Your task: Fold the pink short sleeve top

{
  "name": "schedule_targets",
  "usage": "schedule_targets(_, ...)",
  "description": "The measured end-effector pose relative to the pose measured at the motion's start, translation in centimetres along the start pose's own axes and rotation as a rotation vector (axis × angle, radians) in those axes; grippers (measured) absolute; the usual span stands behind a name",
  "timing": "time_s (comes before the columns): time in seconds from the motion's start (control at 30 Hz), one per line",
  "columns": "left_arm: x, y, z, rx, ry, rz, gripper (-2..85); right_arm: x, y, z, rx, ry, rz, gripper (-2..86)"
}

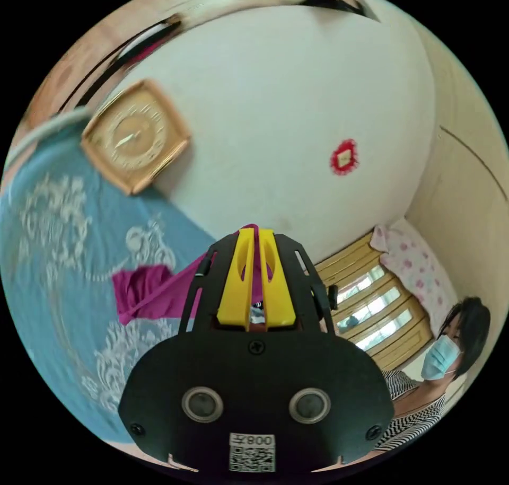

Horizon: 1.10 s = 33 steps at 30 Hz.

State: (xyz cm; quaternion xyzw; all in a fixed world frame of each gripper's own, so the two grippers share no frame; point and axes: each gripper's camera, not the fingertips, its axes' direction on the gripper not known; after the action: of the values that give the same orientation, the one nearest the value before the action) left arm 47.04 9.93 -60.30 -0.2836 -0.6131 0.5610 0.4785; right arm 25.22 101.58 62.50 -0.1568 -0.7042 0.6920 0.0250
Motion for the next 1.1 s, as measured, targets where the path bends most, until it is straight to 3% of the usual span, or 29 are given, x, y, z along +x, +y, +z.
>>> schedule_targets(0.17,12.3,-5.0,-2.3,0.014,-0.041,0.309,1.3,-8.1,-2.8,-7.1,0.123,0.031,-0.203,0.3)
schedule_targets(0.4,14.6,1.2,-6.7,-0.042,-0.031,0.363,1.4,-8.8,6.6,-9.5,0.129,-0.057,-0.248,0.4)
schedule_targets(0.6,6.5,12.2,-9.3,-0.192,-0.161,0.153,1.5,-2.4,19.6,-2.6,-0.104,-0.112,-0.06,0.3)
schedule_targets(0.77,-5.7,23.5,-8.4,-0.34,-0.33,-0.258,1.4,5.6,29.3,5.5,-0.288,-0.058,0.233,0.3)
schedule_targets(0.87,-9.0,26.9,-7.9,-0.305,-0.344,-0.401,1.4,9.2,33.1,9.4,-0.376,-0.032,0.382,0.3)
schedule_targets(1.1,-10.2,27.0,-5.5,-0.349,-0.406,-0.387,1.5,10.6,33.7,12.5,-0.407,0.016,0.423,0.3)
